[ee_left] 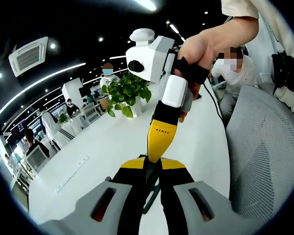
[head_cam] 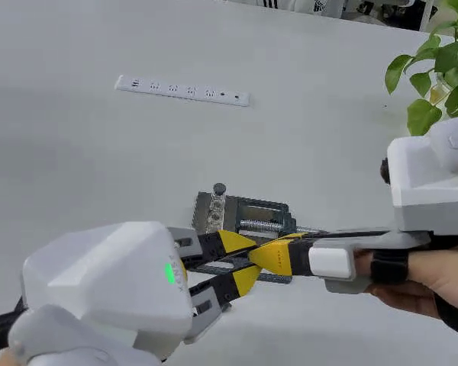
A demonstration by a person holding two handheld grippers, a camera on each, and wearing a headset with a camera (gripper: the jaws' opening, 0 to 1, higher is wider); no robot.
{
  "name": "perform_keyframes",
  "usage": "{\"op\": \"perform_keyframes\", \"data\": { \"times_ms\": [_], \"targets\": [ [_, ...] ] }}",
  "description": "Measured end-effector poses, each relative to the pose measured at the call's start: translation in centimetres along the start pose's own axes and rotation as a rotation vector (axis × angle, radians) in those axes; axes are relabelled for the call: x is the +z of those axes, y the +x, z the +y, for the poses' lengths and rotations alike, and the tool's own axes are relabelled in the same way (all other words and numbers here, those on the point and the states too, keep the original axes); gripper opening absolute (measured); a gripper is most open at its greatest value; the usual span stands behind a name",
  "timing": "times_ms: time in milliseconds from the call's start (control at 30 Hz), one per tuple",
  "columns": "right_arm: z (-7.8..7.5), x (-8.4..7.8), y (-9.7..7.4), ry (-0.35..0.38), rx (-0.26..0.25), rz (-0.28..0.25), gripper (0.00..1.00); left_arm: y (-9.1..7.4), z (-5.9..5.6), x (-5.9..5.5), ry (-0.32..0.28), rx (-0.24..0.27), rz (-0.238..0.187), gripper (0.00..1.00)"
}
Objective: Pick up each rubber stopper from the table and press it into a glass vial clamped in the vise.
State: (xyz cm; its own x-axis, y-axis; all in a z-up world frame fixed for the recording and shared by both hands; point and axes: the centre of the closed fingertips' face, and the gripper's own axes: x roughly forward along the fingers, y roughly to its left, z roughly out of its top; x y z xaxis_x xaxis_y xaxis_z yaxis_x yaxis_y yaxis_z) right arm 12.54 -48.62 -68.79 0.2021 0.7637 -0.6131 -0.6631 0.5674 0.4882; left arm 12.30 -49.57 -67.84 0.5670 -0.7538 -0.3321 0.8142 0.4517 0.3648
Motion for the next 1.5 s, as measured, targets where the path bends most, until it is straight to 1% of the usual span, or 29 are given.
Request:
{"op": "perform_keyframes", "data": {
  "times_ms": [33,67,267,300,333,467,533,700,733,833,900,933,967,1000,1033,1067,1100,1133,1167,1200,1233,1267,1300,1333,1367,1400,1433,1467,1500],
  "targets": [
    [-0.2,-0.1,0.2,-0.013,-0.017,0.010,0.04,0.1,-0.1,-0.2,0.019,0.000,0.011,0.06],
    [-0.1,0.0,0.2,-0.017,-0.027,0.004,0.04,0.1,0.0,-0.3,0.048,0.010,0.025,0.06],
    [-0.5,-0.3,0.6,-0.024,-0.067,0.021,0.04,0.3,-0.5,-0.7,0.147,0.017,0.067,0.06],
    [-0.5,-0.3,0.6,-0.031,-0.079,0.019,0.04,0.3,-0.4,-0.8,0.189,0.024,0.080,0.06],
    [-0.5,-0.4,0.6,-0.039,-0.085,0.019,0.04,0.4,-0.5,-0.8,0.207,0.024,0.084,0.06],
    [-0.6,-0.6,0.6,-0.056,-0.095,0.022,0.05,0.4,-0.7,-0.9,0.215,0.028,0.091,0.05],
    [-0.6,-0.8,0.6,-0.047,-0.086,0.030,0.05,0.3,-0.8,-0.9,0.202,0.020,0.086,0.05],
    [-0.4,-0.8,0.5,-0.046,-0.051,0.019,0.06,0.0,-0.7,-0.8,0.174,0.007,0.072,0.05],
    [-0.4,-0.9,0.5,-0.043,-0.044,0.028,0.06,0.0,-0.8,-0.9,0.157,-0.010,0.067,0.05],
    [-0.5,-0.8,0.2,-0.066,-0.050,0.028,0.10,-0.1,-0.7,-1.0,0.126,-0.021,0.061,0.05],
    [-0.7,-0.3,-0.3,-0.068,-0.050,0.012,0.13,-0.2,-0.7,-1.2,0.097,-0.027,0.060,0.04],
    [-0.7,-0.1,-0.5,-0.071,-0.044,0.006,0.14,-0.2,-0.7,-1.3,0.071,-0.034,0.058,0.04],
    [-0.8,0.2,-0.9,-0.068,-0.038,-0.010,0.13,-0.2,-0.9,-1.3,0.000,-0.048,0.043,0.04],
    [-0.9,0.3,-1.1,-0.060,-0.033,-0.012,0.14,-0.3,-0.8,-1.3,-0.033,-0.050,0.037,0.04],
    [-0.7,0.7,-1.4,-0.090,-0.018,-0.027,0.14,-0.4,-0.7,-1.2,-0.107,-0.059,0.022,0.04],
    [-0.8,1.0,-1.7,-0.105,-0.026,-0.046,0.16,-0.4,-0.5,-1.0,-0.157,-0.067,0.002,0.04],
    [-0.8,0.9,-2.0,-0.105,-0.027,-0.035,0.17,-0.5,-0.3,-0.9,-0.210,-0.066,-0.016,0.04],
    [-0.6,1.2,-2.2,-0.191,-0.005,-0.045,0.19,-0.6,0.1,-0.8,-0.296,-0.074,-0.035,0.04],
    [-0.5,1.4,-2.5,-0.215,-0.004,-0.065,0.22,-0.7,0.4,-0.6,-0.352,-0.083,-0.057,0.04],
    [-0.4,1.2,-2.7,-0.211,0.005,-0.054,0.22,-0.8,0.5,-0.7,-0.408,-0.096,-0.062,0.04],
    [0.1,1.3,-3.0,-0.279,0.034,-0.058,0.21,-1.0,1.1,-0.4,-0.472,-0.096,-0.088,0.04],
    [0.1,1.6,-3.2,-0.292,0.025,-0.080,0.21,-1.1,1.1,-0.3,-0.518,-0.122,-0.098,0.04],
    [0.5,1.6,-3.5,-0.349,0.043,-0.086,0.21,-1.2,1.4,-0.2,-0.575,-0.138,-0.107,0.04],
    [0.8,1.6,-3.5,-0.374,0.049,-0.092,0.21,-1.3,1.5,-0.1,-0.602,-0.153,-0.119,0.04],
    [1.3,1.6,-3.6,-0.396,0.062,-0.100,0.21,-1.4,1.4,0.1,-0.666,-0.193,-0.124,0.04],
    [1.6,1.8,-3.6,-0.431,0.076,-0.113,0.21,-1.5,1.7,0.4,-0.699,-0.197,-0.146,0.04],
    [1.9,1.8,-3.7,-0.443,0.086,-0.116,0.21,-1.6,1.6,0.5,-0.744,-0.226,-0.151,0.04],
    [2.5,1.9,-3.8,-0.469,0.104,-0.130,0.22,-1.7,1.7,0.9,-0.810,-0.257,-0.173,0.04],
    [2.8,2.1,-3.9,-0.481,0.111,-0.148,0.22,-1.8,1.9,1.0,-0.843,-0.271,-0.186,0.04]
  ]
}}
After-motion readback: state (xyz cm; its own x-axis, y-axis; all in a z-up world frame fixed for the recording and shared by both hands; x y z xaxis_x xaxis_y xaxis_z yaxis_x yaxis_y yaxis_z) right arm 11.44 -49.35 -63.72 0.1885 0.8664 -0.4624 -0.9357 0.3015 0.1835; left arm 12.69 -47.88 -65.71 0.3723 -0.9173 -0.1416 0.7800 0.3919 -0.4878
